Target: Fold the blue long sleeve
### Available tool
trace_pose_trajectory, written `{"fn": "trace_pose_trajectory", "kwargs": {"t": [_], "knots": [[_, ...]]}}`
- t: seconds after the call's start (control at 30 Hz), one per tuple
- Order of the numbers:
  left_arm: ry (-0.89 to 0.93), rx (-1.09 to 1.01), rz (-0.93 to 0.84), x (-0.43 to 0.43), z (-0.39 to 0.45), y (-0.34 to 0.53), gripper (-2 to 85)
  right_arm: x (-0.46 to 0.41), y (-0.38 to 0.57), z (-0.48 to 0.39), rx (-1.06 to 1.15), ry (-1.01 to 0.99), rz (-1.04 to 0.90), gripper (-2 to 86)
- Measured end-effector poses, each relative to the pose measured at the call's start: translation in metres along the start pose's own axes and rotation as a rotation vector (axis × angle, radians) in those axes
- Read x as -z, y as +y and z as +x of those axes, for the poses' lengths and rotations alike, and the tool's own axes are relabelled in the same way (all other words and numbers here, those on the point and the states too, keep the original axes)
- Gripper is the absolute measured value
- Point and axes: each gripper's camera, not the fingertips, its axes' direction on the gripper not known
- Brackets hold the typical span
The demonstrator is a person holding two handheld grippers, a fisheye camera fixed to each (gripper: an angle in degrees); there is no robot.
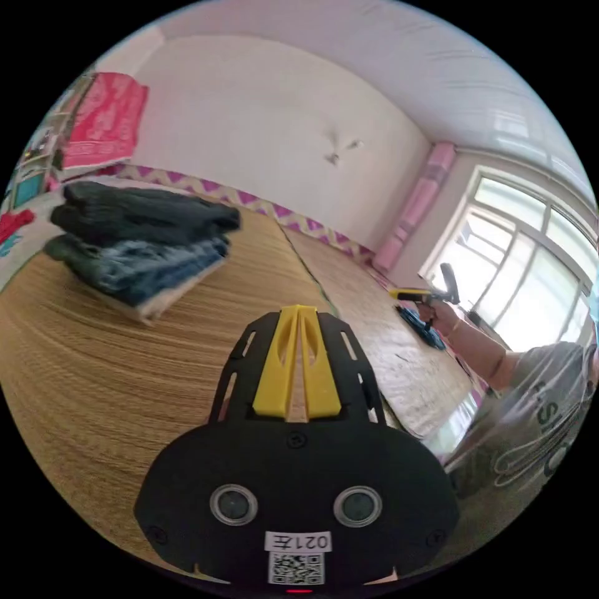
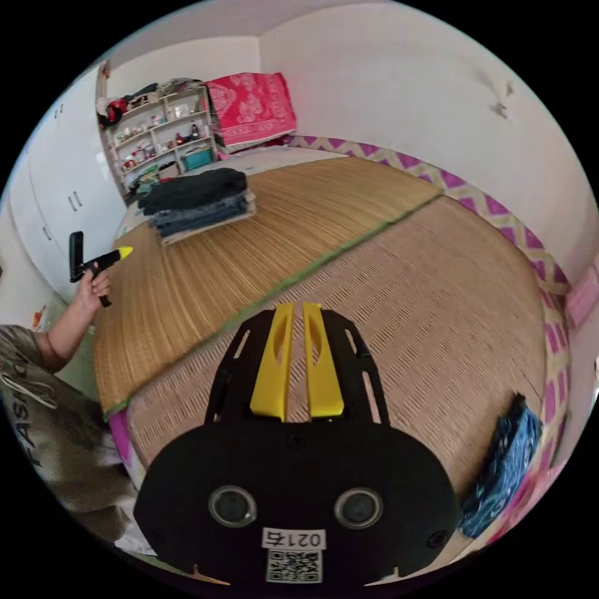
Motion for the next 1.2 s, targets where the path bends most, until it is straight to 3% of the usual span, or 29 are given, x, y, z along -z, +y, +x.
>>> {"fn": "trace_pose_trajectory", "kwargs": {"t": [0.07, 0.3, 0.47, 0.63, 0.77, 0.97, 1.2], "knots": [[0.137, 0.021, -0.117, -0.070, 0.048, 0.001, -1.0, 0.022, 0.050, 0.029, -0.046, 0.135, -0.047, 3.6], [0.410, 0.125, -0.165, -0.211, 0.113, 0.010, -1.0, 0.091, 0.192, 0.160, -0.339, 0.534, -0.166, 7.6], [0.618, 0.087, -0.287, -0.269, 0.123, 0.002, -1.0, 0.084, 0.210, 0.218, -0.403, 0.481, -0.233, 13.2], [0.533, 0.073, -0.360, -0.293, 0.143, -0.009, -0.9, 0.049, 0.192, 0.233, -0.357, 0.628, -0.356, 14.3], [0.518, 0.078, -0.379, -0.303, 0.151, -0.019, -0.9, 0.047, 0.188, 0.244, -0.397, 0.711, -0.426, 8.6], [0.516, 0.084, -0.374, -0.307, 0.156, -0.031, -0.9, 0.120, 0.171, 0.239, -0.572, 0.539, -0.304, 6.6], [0.541, 0.051, -0.372, -0.302, 0.166, -0.044, -0.8, 0.144, 0.125, 0.049, -0.369, 0.031, -0.232, 6.9]]}}
